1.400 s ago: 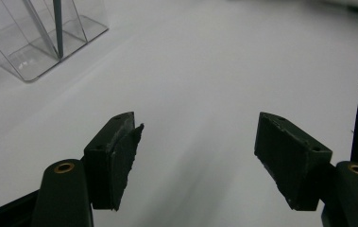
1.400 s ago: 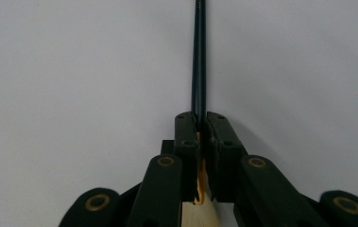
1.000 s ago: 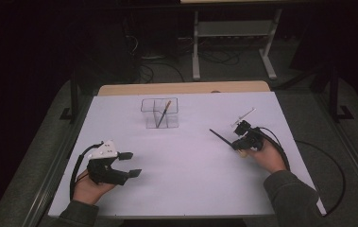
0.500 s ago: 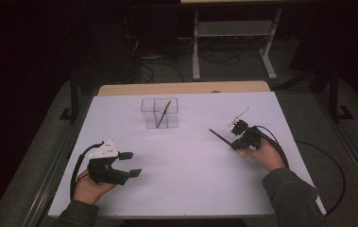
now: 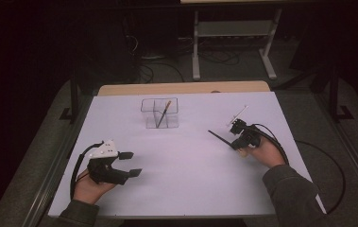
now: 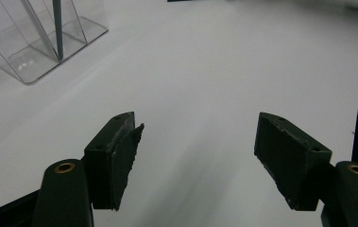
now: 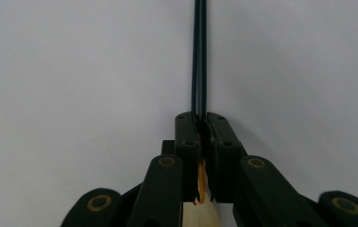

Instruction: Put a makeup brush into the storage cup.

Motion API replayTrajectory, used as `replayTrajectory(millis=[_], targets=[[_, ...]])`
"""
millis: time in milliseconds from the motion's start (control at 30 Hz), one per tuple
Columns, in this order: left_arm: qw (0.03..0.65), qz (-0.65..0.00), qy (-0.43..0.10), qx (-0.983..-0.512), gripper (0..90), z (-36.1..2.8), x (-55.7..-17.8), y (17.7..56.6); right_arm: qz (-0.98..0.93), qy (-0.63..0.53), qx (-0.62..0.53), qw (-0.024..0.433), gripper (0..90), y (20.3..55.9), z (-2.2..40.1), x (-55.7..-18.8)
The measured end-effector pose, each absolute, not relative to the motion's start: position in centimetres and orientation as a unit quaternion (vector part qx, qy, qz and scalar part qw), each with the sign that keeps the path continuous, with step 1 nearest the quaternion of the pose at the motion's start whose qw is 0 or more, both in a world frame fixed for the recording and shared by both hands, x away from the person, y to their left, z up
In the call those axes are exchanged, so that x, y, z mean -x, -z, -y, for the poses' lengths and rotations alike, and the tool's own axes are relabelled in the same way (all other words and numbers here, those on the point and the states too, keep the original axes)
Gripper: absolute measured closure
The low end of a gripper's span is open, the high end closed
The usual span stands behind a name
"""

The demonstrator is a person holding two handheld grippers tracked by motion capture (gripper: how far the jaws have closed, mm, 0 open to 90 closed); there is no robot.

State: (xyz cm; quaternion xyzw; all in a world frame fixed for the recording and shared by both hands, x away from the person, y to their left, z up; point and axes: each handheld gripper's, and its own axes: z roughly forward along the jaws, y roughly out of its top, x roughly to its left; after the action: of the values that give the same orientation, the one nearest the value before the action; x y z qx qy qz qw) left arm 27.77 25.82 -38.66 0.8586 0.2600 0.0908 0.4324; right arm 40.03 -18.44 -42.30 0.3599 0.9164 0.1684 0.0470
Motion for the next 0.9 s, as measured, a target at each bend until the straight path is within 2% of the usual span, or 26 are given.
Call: replayTrajectory(millis=[900], targets=[[0.446, -0.255, -0.082, -0.854, 29.3, -25.6, -27.7, 38.3, -0.927, -0.202, -0.314, 0.032, 83.9, 40.5, 17.2, -38.6]])
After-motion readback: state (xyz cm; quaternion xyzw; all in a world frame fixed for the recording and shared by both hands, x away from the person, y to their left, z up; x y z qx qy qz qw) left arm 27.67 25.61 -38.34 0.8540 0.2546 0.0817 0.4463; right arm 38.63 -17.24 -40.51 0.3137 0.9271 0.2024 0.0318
